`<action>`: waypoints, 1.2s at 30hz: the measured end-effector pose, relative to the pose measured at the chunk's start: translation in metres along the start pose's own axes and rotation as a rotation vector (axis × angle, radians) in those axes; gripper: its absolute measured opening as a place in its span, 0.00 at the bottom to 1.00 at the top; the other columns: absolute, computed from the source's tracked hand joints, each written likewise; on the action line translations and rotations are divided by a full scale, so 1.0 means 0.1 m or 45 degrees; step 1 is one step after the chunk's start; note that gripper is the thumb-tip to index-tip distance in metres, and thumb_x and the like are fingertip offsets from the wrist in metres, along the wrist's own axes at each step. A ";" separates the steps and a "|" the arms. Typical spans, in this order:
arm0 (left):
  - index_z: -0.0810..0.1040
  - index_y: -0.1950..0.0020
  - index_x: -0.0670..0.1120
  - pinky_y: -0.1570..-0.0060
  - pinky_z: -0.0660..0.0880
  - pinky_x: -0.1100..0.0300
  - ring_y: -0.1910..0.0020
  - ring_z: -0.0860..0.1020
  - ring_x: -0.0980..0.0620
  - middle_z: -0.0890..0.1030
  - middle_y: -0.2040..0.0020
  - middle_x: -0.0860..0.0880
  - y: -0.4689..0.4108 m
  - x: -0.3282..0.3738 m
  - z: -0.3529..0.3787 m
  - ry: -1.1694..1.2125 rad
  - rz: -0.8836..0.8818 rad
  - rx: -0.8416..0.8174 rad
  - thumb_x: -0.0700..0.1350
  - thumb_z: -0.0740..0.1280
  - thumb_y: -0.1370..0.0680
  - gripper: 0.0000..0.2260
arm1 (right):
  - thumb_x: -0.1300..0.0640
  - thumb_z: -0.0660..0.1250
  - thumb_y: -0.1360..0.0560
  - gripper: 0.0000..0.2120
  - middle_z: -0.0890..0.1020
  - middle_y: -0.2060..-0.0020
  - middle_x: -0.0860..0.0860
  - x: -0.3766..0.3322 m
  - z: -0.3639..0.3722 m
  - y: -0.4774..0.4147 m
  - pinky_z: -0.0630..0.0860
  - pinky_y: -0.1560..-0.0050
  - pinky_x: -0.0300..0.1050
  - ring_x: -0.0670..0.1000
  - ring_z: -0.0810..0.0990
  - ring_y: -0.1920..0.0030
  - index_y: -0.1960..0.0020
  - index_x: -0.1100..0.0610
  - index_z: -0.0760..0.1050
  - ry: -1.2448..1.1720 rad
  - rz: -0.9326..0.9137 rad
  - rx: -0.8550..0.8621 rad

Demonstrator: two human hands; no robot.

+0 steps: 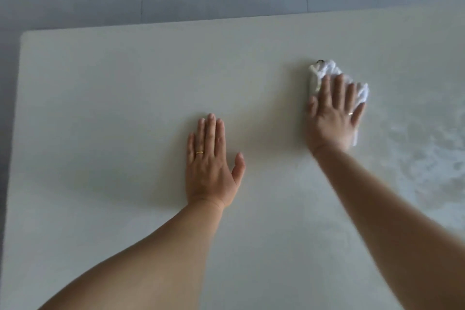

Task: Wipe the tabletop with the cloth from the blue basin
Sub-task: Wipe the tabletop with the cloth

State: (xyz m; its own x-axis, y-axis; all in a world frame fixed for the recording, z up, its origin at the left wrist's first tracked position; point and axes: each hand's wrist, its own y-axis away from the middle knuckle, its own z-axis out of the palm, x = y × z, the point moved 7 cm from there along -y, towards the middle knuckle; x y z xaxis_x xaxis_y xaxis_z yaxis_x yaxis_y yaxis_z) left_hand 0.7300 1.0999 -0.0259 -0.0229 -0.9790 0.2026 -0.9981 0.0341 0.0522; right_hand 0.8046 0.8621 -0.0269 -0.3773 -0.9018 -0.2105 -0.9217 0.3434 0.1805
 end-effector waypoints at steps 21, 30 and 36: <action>0.58 0.24 0.40 0.25 0.49 0.48 0.23 0.54 0.44 0.56 0.22 0.43 -0.01 0.01 -0.03 0.031 0.019 0.012 0.57 0.51 0.25 0.33 | 0.45 0.44 0.20 0.25 0.49 0.24 0.44 -0.15 0.26 1.65 0.40 0.25 0.51 0.49 0.44 0.24 0.24 0.45 0.48 0.056 -0.651 -0.191; 0.57 0.23 0.41 0.25 0.49 0.48 0.23 0.54 0.44 0.56 0.22 0.42 0.00 0.01 0.01 0.016 0.025 0.033 0.57 0.50 0.25 0.33 | 0.44 0.44 0.23 0.29 0.46 0.23 0.50 0.60 0.10 1.54 0.38 0.26 0.55 0.53 0.41 0.24 0.24 0.48 0.45 0.023 0.029 -0.097; 0.57 0.23 0.41 0.25 0.49 0.48 0.23 0.54 0.44 0.57 0.22 0.43 0.00 0.00 -0.01 0.001 0.023 0.069 0.57 0.50 0.25 0.33 | 0.46 0.51 0.21 0.26 0.54 0.24 0.47 0.24 0.30 2.26 0.49 0.27 0.56 0.51 0.49 0.23 0.24 0.47 0.52 0.181 -0.892 -0.173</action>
State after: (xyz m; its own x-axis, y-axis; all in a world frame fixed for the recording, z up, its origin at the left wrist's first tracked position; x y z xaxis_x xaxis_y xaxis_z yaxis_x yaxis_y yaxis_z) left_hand 0.7299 1.1004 -0.0246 -0.0406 -0.9782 0.2037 -0.9992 0.0405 -0.0047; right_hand 0.5843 0.9256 -0.0200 0.3213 -0.9266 -0.1955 -0.9198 -0.3545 0.1684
